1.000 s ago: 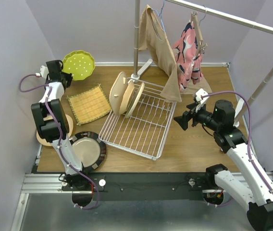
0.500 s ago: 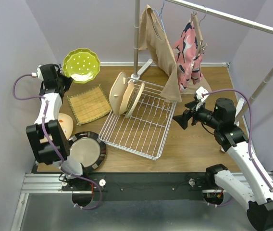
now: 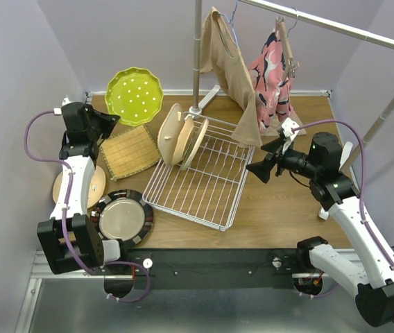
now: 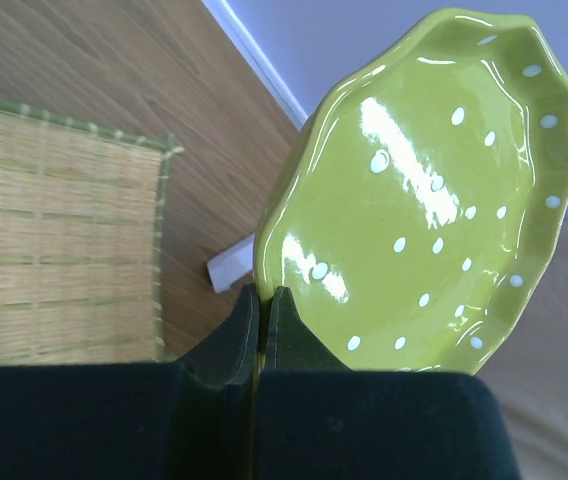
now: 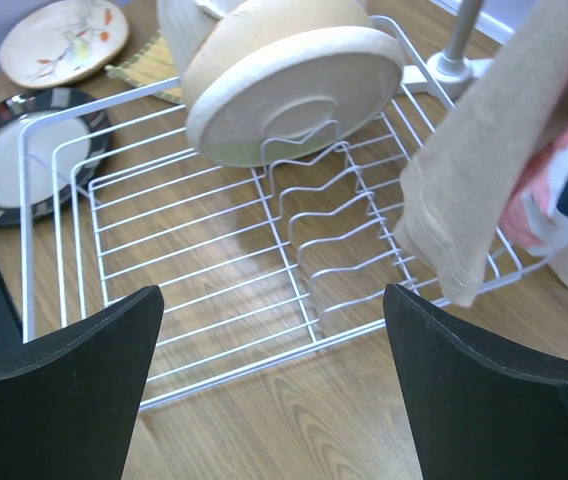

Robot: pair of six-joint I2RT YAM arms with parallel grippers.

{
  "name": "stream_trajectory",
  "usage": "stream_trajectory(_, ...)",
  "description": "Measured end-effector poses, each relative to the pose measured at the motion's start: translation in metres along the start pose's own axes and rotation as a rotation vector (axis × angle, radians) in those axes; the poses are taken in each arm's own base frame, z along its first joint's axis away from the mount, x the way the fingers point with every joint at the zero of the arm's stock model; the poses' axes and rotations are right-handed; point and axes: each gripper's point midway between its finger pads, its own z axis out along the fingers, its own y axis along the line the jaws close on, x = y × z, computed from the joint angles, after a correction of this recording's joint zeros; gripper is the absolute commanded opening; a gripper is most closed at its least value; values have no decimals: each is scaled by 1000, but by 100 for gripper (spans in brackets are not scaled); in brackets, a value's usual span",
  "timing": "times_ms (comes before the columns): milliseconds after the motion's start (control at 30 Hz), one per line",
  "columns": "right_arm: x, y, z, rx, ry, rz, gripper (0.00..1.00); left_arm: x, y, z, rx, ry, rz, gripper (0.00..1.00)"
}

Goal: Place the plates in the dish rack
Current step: Pass the plate from the left arm to the right

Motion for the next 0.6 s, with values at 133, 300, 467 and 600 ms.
stream_trajectory(133,-12,10,-3,-58,-11,-25,99,18,-25,-11,64,33,20,0)
stream_trajectory(300,-35,22,-10,-110,-41,-53,100,42,-52,-22,133,84,35,0)
stream_trajectory(467,-60,30,-16,-137,-76,-58,100,74,-74,-30,187,157,50,0)
stream_trajectory(600,-78,30,-16,-144,-92,-25,100,108,-87,-38,217,237,71,0)
